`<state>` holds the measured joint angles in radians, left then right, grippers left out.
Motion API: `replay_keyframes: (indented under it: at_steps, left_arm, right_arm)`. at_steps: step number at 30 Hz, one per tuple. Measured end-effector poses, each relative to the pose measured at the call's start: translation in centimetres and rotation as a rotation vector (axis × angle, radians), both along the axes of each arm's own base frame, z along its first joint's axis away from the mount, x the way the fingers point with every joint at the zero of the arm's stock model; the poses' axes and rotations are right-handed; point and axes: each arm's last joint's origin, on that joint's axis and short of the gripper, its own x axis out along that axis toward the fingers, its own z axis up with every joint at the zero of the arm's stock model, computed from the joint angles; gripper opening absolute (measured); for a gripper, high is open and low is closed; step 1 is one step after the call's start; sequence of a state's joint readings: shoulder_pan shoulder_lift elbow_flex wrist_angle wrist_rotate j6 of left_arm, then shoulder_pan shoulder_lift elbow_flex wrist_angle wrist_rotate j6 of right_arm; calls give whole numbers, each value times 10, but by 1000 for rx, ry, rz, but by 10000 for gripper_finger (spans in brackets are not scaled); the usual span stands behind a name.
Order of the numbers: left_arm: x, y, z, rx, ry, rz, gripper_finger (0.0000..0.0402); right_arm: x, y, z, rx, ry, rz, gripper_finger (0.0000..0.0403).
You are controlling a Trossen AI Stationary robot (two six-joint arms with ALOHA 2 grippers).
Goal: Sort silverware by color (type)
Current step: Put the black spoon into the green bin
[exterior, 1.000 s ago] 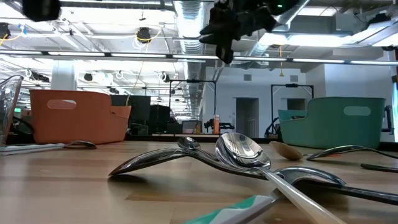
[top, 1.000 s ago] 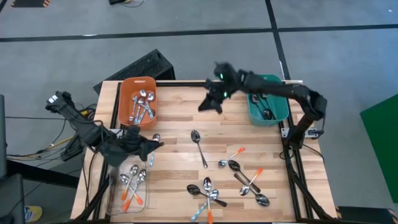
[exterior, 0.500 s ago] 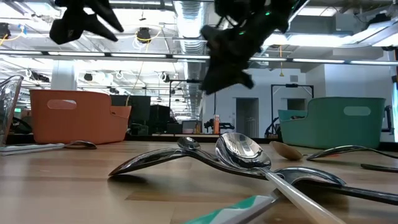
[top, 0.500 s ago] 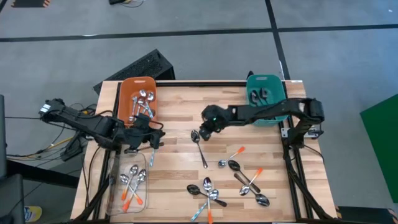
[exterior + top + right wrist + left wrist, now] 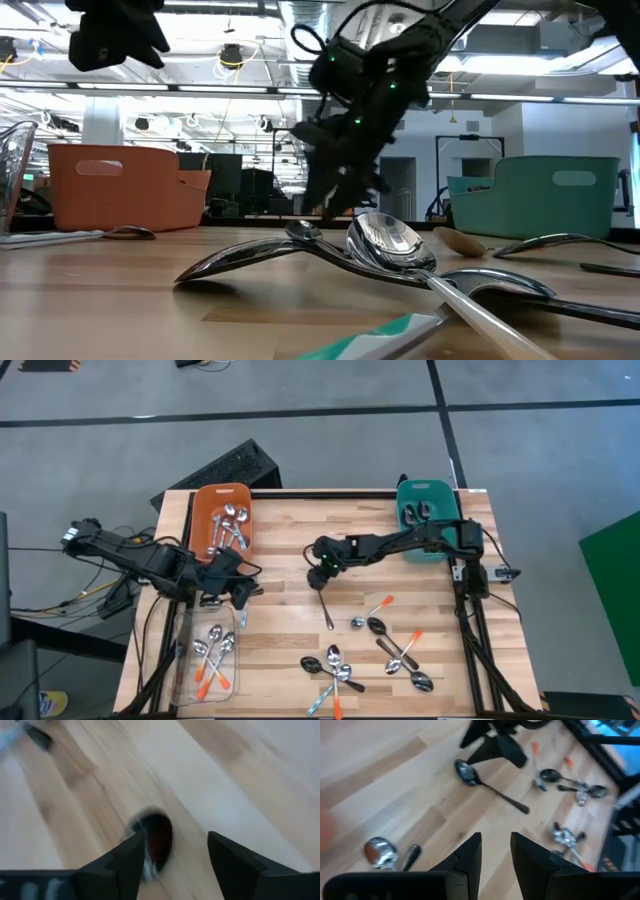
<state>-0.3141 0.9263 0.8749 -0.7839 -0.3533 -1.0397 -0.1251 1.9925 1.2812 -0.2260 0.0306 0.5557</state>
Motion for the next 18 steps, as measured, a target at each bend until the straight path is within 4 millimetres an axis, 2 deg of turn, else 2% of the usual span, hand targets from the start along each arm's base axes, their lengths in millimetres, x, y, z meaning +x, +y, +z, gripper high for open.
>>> replay_keyframes:
  at_steps: [2,5,9,11,14,18]
  left_arm:
    - [-2,0,1,-2,4,-12,91]
    - [-4,-1,1,9,8,-17,91]
    - [-5,0,0,25,12,-1,91]
    - [-4,0,-1,34,20,3,91]
    - [-5,1,-1,67,22,13,91]
    - [-4,5,0,144,9,52,91]
  right_arm:
    - [9,-1,-4,1,-48,39,239]
    - [11,3,-20,18,-12,133,227]
    - [15,10,-31,36,14,155,200]
    - [13,11,-34,35,39,162,173]
    - [12,12,-33,20,52,183,111]
    - [8,9,-20,36,31,217,36]
